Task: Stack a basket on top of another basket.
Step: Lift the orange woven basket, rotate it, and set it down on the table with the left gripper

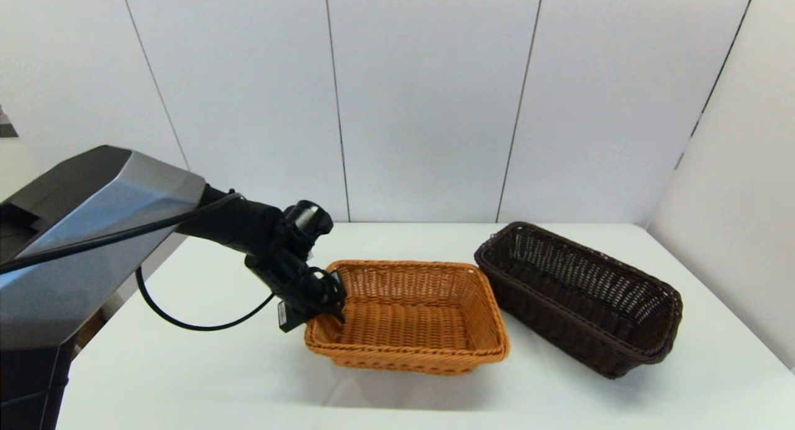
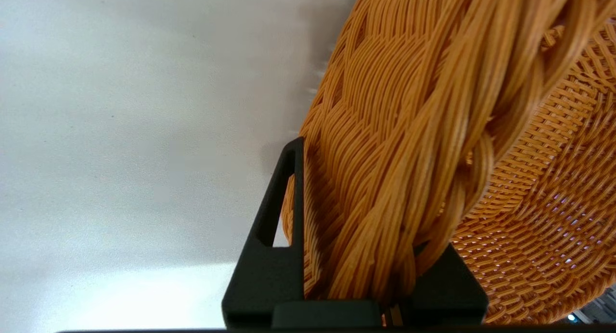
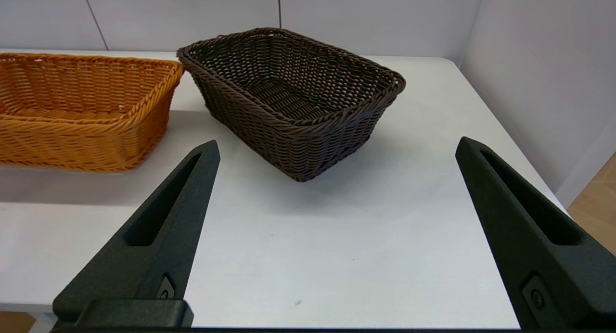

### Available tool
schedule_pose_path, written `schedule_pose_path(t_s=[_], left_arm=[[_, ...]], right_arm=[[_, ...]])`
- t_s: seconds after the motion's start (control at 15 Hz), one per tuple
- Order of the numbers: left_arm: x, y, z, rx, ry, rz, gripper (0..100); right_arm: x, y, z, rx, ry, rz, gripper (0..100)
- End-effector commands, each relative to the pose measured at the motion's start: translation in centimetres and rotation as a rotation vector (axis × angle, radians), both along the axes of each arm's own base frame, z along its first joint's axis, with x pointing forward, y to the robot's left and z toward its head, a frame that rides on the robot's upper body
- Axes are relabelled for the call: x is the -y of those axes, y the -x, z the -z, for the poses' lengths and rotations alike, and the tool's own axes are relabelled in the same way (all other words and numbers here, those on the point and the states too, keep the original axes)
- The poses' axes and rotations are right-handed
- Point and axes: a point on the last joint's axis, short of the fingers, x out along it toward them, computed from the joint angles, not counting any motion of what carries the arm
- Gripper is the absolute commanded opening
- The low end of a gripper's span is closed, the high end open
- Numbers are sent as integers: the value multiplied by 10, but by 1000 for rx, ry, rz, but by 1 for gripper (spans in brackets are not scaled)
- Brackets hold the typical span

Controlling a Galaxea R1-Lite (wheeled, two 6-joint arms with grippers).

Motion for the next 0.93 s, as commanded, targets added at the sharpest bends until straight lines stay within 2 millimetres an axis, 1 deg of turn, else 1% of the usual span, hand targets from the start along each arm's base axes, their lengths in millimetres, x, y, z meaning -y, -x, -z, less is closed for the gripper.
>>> schedule_pose_path(t_s=[0.07,0.53,0.6,0.93], left_arm=[[-1,1,2,-3,-20,-13,0],[-1,1,1,-4,-19,-12,0],[0,1,1,-4,-19,-11,100],[-1,1,-1,2,-17,-12,100]], right_arm=[[0,0,0,0,1,-1,100],[0,0,0,0,1,-1,100],[0,0,0,0,1,0,100],[0,0,0,0,1,-1,100]])
